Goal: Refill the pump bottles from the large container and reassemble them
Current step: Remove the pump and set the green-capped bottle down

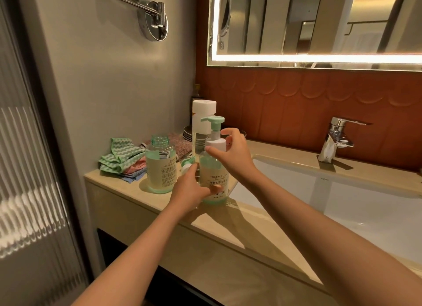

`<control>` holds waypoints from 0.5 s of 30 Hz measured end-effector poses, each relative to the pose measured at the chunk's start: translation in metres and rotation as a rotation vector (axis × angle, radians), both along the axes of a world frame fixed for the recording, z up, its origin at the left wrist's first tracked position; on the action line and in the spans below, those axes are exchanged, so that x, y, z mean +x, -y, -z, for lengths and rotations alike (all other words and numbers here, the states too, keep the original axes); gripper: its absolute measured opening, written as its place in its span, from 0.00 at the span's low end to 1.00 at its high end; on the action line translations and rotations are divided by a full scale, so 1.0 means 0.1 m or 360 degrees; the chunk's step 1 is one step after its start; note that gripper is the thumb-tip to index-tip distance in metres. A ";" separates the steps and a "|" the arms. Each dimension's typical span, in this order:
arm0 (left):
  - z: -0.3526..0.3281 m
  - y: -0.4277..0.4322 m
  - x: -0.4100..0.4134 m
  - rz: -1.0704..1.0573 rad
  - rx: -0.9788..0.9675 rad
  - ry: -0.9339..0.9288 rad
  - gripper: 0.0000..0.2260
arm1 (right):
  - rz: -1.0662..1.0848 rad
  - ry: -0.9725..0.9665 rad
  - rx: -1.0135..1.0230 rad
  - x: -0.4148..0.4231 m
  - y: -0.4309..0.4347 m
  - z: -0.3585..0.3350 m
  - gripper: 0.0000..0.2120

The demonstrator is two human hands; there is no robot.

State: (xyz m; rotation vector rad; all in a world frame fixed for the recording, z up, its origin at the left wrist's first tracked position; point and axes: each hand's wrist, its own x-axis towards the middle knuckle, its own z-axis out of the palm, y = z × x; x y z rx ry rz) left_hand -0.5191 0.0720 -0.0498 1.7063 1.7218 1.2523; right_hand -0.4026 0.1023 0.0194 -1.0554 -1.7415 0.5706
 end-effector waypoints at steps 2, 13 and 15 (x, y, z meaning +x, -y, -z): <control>0.00 0.00 0.00 -0.0005 -0.0008 -0.0004 0.31 | -0.0119 -0.0040 -0.0050 0.02 0.00 0.01 0.27; -0.06 -0.04 -0.10 -0.0001 -0.0064 -0.0038 0.33 | -0.0346 -0.0179 0.0016 0.14 -0.09 -0.34 0.24; -0.06 -0.04 -0.14 -0.0015 -0.0061 -0.0038 0.32 | -0.0359 -0.0321 0.0033 0.17 -0.10 -0.47 0.21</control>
